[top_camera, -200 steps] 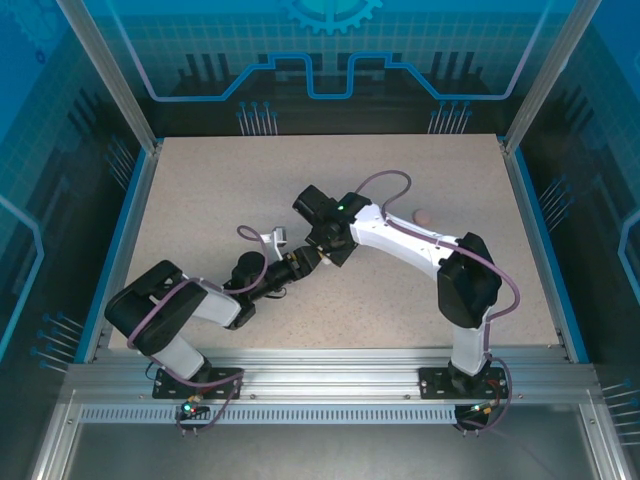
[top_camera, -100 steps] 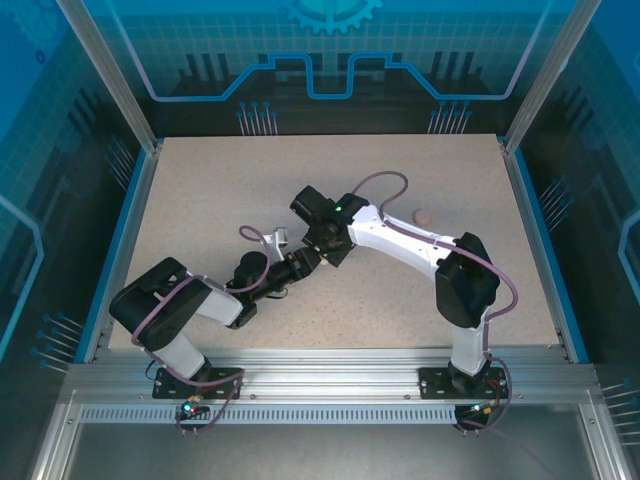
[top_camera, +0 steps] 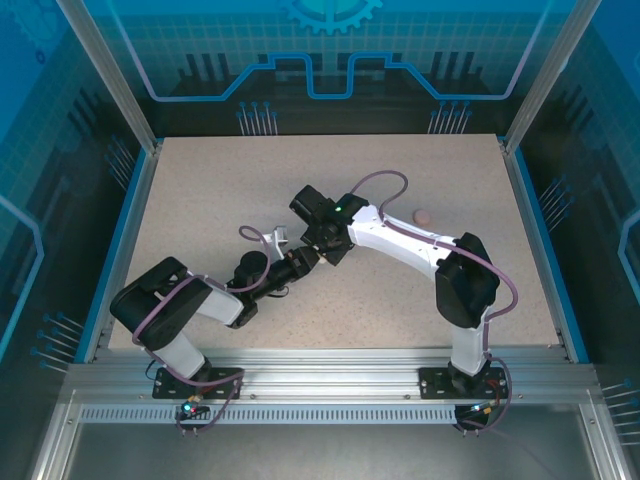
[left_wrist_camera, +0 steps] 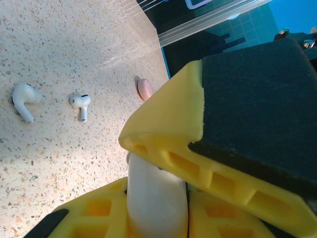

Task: Insert wireless bluetooth earbuds into charging case

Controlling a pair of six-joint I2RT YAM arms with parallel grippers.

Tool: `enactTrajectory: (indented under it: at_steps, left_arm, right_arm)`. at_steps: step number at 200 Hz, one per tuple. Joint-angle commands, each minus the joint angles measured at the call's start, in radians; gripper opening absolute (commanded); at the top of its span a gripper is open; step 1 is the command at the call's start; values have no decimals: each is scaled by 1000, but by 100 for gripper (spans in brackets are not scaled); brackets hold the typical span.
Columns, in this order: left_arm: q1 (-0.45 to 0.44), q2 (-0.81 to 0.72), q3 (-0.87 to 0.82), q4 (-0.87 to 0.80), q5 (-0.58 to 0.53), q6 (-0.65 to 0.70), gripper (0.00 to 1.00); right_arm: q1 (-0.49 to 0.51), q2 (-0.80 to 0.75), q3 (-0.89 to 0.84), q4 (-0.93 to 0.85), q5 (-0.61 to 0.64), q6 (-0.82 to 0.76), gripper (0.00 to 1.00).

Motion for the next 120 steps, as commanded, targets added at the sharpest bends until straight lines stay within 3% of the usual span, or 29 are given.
enactTrajectory:
  at_steps: [1,20,40,72,102,120]
  left_arm:
    - [-2,-20,5,17,-33,33,24]
    - [-2,-33,2,4,-39,35,22]
    - [-2,-47,-2,-5,-45,39,13]
    - [-3,-78,-6,-39,-31,47,8]
    - [1,-163,11,-162,48,102,3]
    - [8,-228,38,-264,123,164,2]
  right_arm:
    - [23,4,27,-31,-4,20,50]
    - [23,4,26,-30,-2,22,50]
    - [22,3,26,-25,-1,20,52]
    - [-4,-44,36,-35,42,-32,75]
    - [-53,-203,-27,-48,150,-164,78]
    - [-90,-355,-166,55,188,-285,79]
